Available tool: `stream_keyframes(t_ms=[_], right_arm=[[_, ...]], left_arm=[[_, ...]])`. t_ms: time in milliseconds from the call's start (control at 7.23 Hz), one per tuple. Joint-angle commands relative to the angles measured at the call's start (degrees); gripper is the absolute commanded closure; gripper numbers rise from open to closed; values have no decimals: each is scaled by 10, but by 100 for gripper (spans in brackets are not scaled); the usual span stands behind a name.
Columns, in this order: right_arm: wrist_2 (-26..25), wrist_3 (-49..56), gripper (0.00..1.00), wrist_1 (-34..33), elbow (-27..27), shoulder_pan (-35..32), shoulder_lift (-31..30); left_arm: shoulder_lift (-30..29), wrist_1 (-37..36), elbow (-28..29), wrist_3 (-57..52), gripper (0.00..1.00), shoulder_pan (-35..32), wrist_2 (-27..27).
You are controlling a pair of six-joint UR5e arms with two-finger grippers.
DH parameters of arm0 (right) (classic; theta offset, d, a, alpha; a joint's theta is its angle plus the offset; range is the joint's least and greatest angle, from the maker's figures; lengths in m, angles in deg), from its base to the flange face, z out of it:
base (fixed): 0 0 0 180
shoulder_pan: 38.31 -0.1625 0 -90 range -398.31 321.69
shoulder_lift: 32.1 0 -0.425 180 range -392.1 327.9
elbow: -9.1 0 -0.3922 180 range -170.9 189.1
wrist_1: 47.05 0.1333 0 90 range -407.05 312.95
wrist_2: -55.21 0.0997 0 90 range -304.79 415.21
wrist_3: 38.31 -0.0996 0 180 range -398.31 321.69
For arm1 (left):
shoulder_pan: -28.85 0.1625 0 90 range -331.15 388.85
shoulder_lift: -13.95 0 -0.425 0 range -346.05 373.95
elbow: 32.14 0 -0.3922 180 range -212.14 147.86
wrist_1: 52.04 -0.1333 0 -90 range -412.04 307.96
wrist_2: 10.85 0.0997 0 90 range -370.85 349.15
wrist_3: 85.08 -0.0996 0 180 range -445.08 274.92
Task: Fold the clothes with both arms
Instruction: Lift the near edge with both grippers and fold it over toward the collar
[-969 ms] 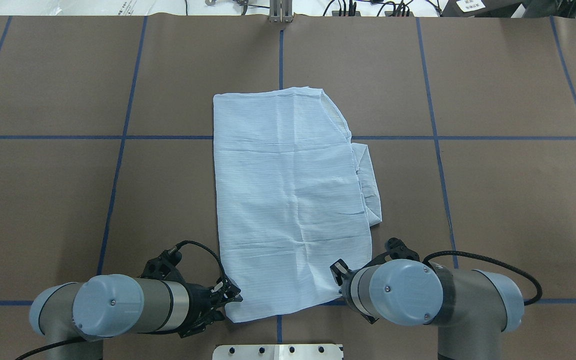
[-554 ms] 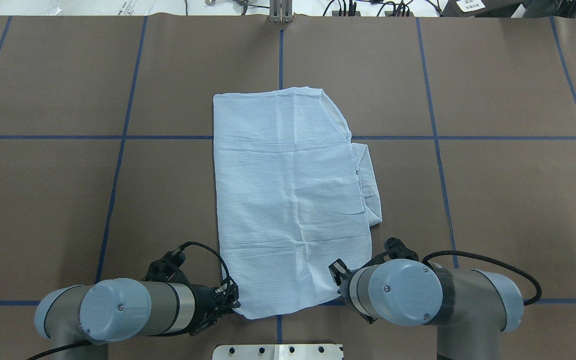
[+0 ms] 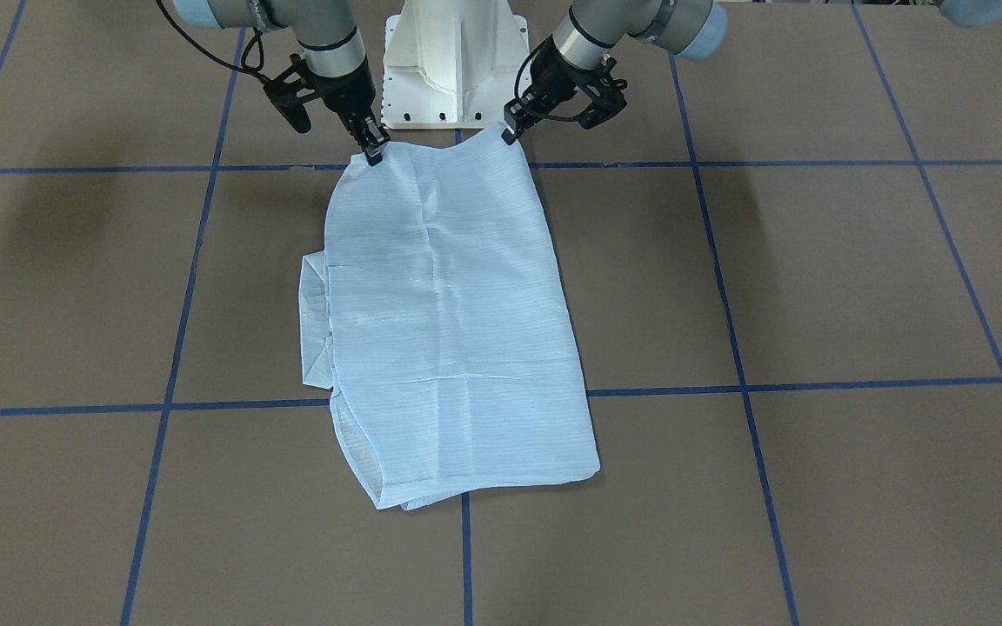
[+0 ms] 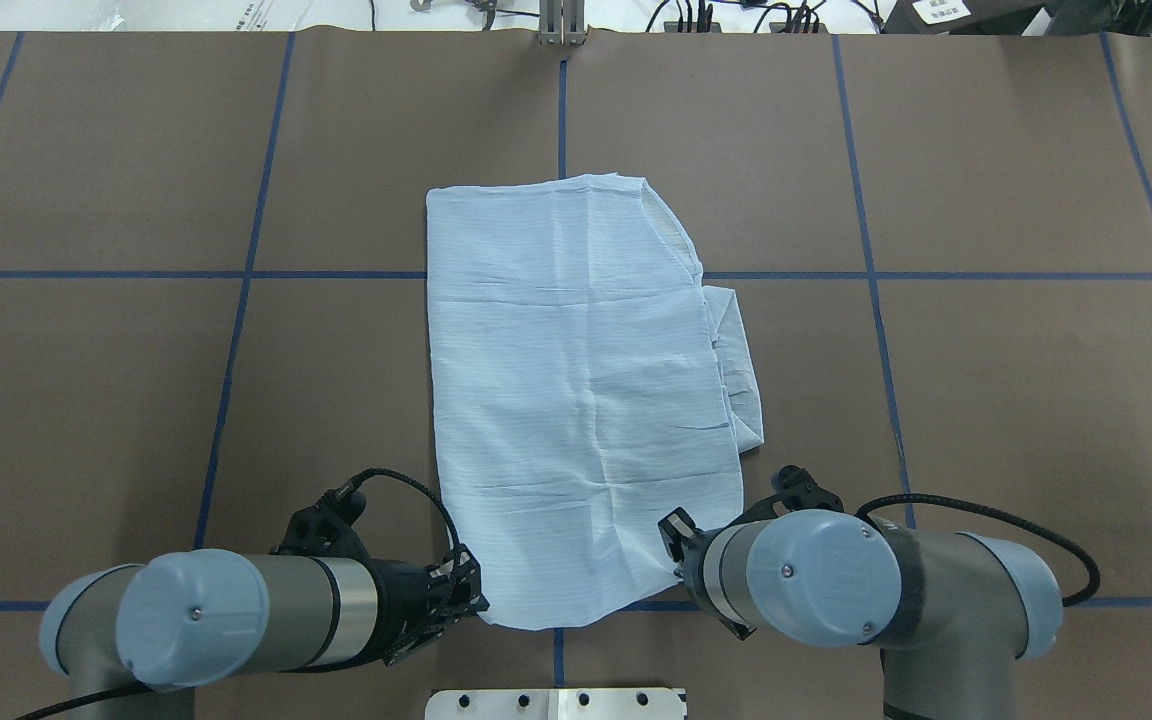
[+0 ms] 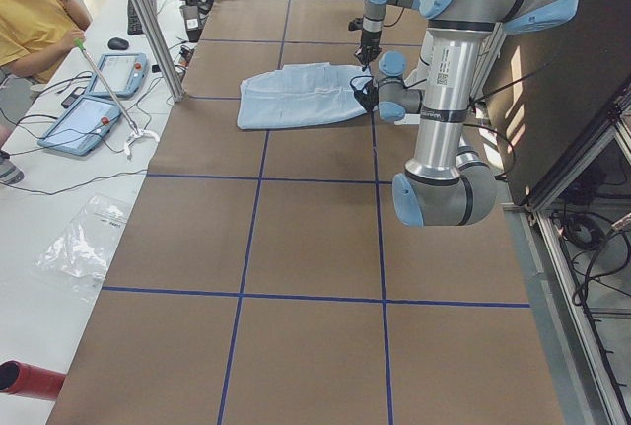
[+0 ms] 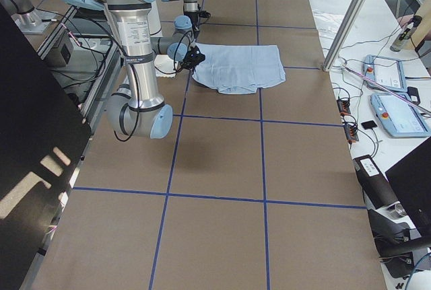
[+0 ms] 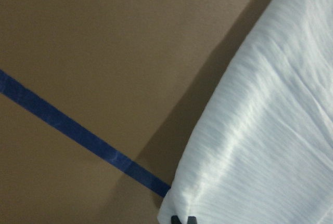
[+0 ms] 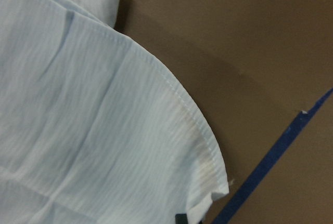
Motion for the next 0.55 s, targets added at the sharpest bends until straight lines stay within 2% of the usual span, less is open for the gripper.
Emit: stream_keyframes(t_ms=[0, 277, 415], right_arm=[[0, 2, 100, -20, -14, -53, 15], [10, 41, 100, -90, -8, -117, 74], [9, 84, 100, -106, 0, -139, 89]], left_arm=[[-3, -2, -31, -30, 100, -91, -47], [-30, -10, -27, -62, 100, -191, -114], [-58, -24, -9, -62, 100, -216, -114]])
